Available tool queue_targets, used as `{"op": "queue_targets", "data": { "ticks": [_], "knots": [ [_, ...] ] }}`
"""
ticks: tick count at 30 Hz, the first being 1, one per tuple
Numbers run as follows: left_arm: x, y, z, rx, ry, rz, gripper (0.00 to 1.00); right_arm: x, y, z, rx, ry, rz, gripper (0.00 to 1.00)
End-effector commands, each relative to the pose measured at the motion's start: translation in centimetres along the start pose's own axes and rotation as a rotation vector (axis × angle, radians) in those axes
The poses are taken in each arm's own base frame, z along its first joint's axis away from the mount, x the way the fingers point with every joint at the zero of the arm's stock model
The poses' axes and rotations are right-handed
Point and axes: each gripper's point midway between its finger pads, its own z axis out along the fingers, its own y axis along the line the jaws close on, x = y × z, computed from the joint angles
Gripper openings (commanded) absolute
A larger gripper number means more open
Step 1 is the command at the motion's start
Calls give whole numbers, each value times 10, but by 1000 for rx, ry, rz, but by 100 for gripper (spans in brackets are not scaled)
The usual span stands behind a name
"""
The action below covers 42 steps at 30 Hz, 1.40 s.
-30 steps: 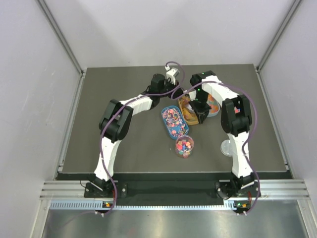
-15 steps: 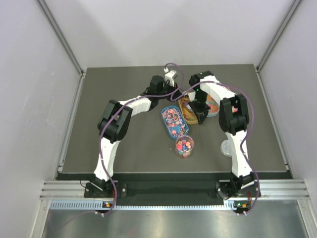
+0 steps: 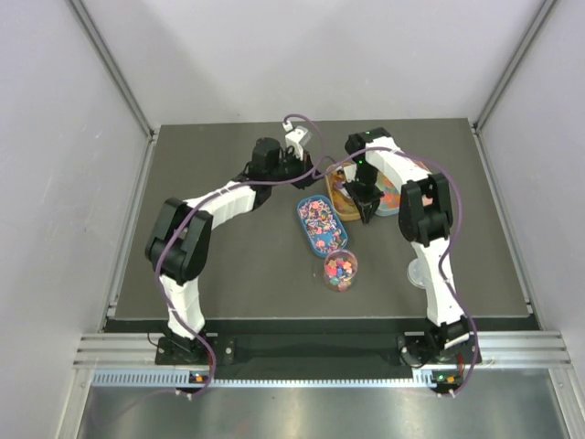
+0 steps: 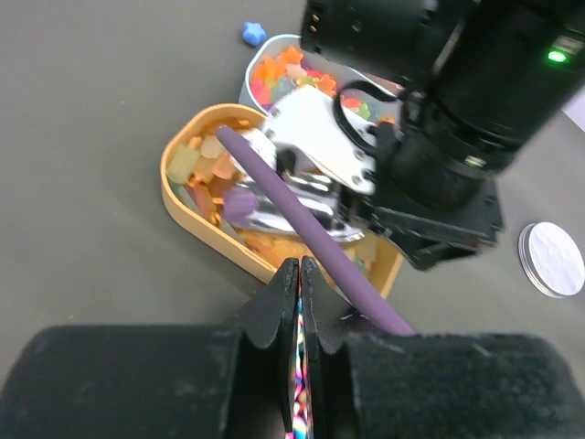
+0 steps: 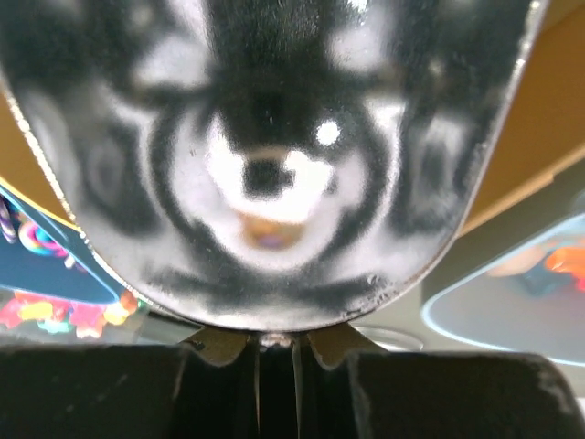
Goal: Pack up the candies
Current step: Scoop the fake candies from the storage box, then place the fake candies in the packing bottle.
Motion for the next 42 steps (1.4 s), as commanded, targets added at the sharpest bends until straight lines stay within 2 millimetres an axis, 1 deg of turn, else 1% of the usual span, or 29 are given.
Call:
{"op": "queue_targets", "data": {
  "ticks": [1,9,10,12,13,14,16,17,18,19,21,23,24,25,27,28,30,31,32,33,34,35,36,37,38,39,40,41,42],
  "knots": [
    [-23,-31,-18,90,-44,77,8,-57,-4,11,47,-183,-45,0],
    [-14,-29,-41,56,1,73,8,-66,-6,5,65,-253,-70,0],
    [-13,-28,-44,49,10,69,8,-59,-6,14,59,-231,-68,0],
    [-15,-27,-49,37,13,77,8,-57,-3,12,54,-266,-62,0],
    [-15,-28,-51,31,16,77,8,-56,-4,23,53,-277,-56,0],
    [-14,-27,-55,22,27,73,8,-57,-5,16,57,-315,-52,0],
    [-17,-27,-59,6,31,81,8,-56,-5,26,60,-347,-48,0],
    [-16,-28,-63,-1,40,77,8,-56,-4,18,64,-383,-44,0],
    [-16,-26,-65,-17,45,81,8,-49,-5,27,64,-376,-43,0],
    [-17,-26,-68,-25,45,83,8,-56,-5,16,75,-442,-48,0],
    [-13,-26,-72,-37,64,81,8,-51,-7,18,94,-458,-54,0],
    [-12,-26,-76,-45,74,83,8,-59,-10,2,117,-547,-79,0],
    [-10,-26,-78,-49,84,86,8,-55,-12,5,133,-554,-85,0],
    [-11,-23,-78,-67,81,93,8,-63,-14,-12,161,-635,-112,0],
    [-3,-22,-82,-79,118,84,8,-58,-17,-14,186,-668,-125,0],
    [-3,-20,-83,-92,123,83,8,-57,-16,-29,202,-705,-147,0],
    [-10,-17,-85,-121,125,76,7,-46,-16,-43,221,-703,-183,0],
    [-7,-14,-88,-135,149,53,7,-39,-15,-64,255,-724,-262,0],
    [-12,-11,-90,-156,146,33,7,-30,-17,-75,277,-717,-299,0],
    [-13,-9,-92,-167,149,22,7,-12,-17,-75,282,-668,-348,0],
    [-12,-5,-96,-186,156,10,7,4,-19,-94,328,-663,-465,0],
    [-15,-3,-98,-207,150,14,7,15,-21,-102,355,-652,-508,0],
    [-16,-2,-100,-214,148,25,7,35,-26,-97,380,-587,-605,0],
    [-18,-3,-104,-220,142,38,7,51,-26,-115,415,-613,-659,0],
    [-17,-1,-105,-233,144,45,7,61,-26,-117,434,-602,-711,0],
    [-17,6,-108,-274,144,50,7,75,-27,-111,440,-573,-758,0],
    [-16,11,-110,-288,147,55,6,90,-26,-121,478,-567,-854,0],
    [-14,16,-111,-303,150,62,6,98,-26,-121,490,-558,-894,0],
    [-14,21,-113,-320,146,61,6,106,-32,-121,530,-522,-925,0]
  ]
}}
